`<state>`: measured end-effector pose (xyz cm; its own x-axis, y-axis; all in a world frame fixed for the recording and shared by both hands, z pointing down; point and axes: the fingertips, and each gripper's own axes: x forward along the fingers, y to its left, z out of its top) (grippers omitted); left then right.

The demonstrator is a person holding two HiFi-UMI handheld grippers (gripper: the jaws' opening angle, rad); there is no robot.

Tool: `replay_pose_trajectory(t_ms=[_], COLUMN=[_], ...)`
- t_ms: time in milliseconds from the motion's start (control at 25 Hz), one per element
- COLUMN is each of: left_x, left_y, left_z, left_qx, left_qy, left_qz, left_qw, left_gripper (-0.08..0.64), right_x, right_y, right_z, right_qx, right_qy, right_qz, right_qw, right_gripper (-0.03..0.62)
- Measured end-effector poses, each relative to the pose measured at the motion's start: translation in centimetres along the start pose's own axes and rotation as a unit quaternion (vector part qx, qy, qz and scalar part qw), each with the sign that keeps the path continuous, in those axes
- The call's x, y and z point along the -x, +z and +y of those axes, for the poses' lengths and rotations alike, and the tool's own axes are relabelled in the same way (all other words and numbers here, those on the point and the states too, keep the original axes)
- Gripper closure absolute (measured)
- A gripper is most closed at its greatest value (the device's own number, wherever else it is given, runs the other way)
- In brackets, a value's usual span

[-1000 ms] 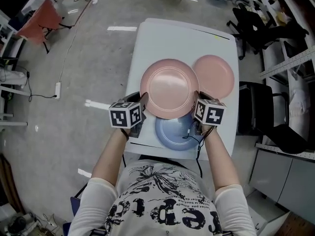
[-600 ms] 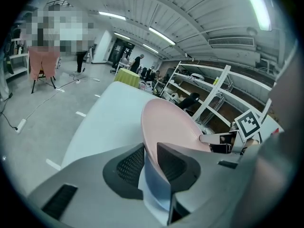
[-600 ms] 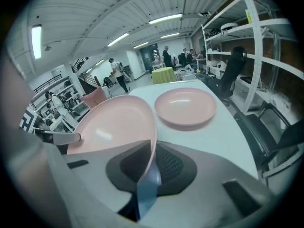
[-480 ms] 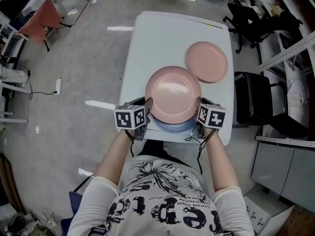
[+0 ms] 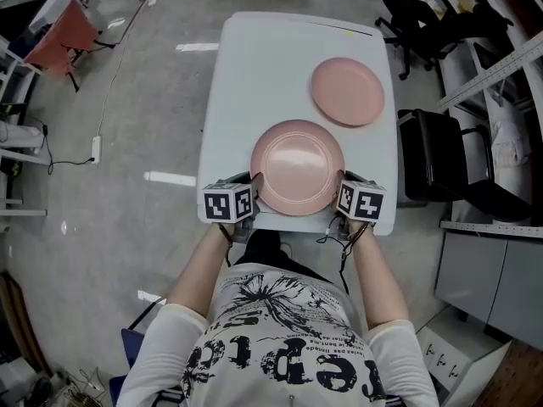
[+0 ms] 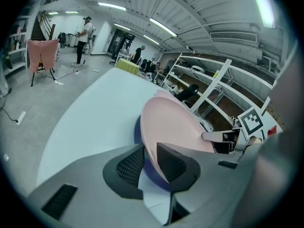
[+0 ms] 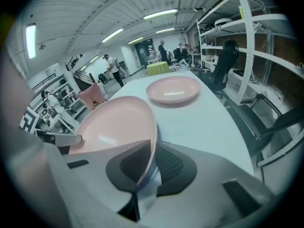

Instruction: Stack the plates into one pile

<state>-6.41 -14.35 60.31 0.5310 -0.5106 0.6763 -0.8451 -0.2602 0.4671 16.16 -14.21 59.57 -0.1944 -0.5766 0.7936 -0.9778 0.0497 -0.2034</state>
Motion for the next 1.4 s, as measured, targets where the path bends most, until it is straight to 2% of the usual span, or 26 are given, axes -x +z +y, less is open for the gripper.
replay_pose_trajectory(t_ms=[240,560,760,1000,1240,1400], left_x=[-0.4,-0.5,-1.0,-1.7,-1.7,-1.8], left_y=[-0.9,-0.6,-1.0,-0.7,-0.9,-0.6], left_z=[0.3,0.5,-0.1,-1.0,-1.4,-1.3], left_qx=[-0.003,-0.043,-0.071,-0.116,-0.125,-0.122], left_qy=[0.017,0.068,0.084,0.077,0.076,0.081], left_qz=[0.009,0.019,0.033,0.049,0.058,0.06], left_qw=[0.9998,0.9966,0.9934,0.989,0.9875,0.9875], left_gripper=[0.48,0.476,0.442,0.362,0.281,0.281], right_x=[-0.5,-0.4,-0.6,-0.6,-1.3,-1.3], right_y=[-1.8,-1.7,-2.8,-2.2,-2.6,-2.3], right_z=[-0.3,-0.3,-0.9,-1.3,-0.9,-1.1], right_qx=[-0.009,-0.008,-0.003,0.002,0.006,0.005], right_qy=[-0.007,-0.014,-0.018,-0.022,-0.019,-0.014], right_qz=[0.014,0.019,0.035,0.033,0.04,0.037], right_qw=[1.0,1.0,0.999,0.999,0.999,0.999], right_gripper=[0.557,0.555,0.547,0.537,0.537,0.535])
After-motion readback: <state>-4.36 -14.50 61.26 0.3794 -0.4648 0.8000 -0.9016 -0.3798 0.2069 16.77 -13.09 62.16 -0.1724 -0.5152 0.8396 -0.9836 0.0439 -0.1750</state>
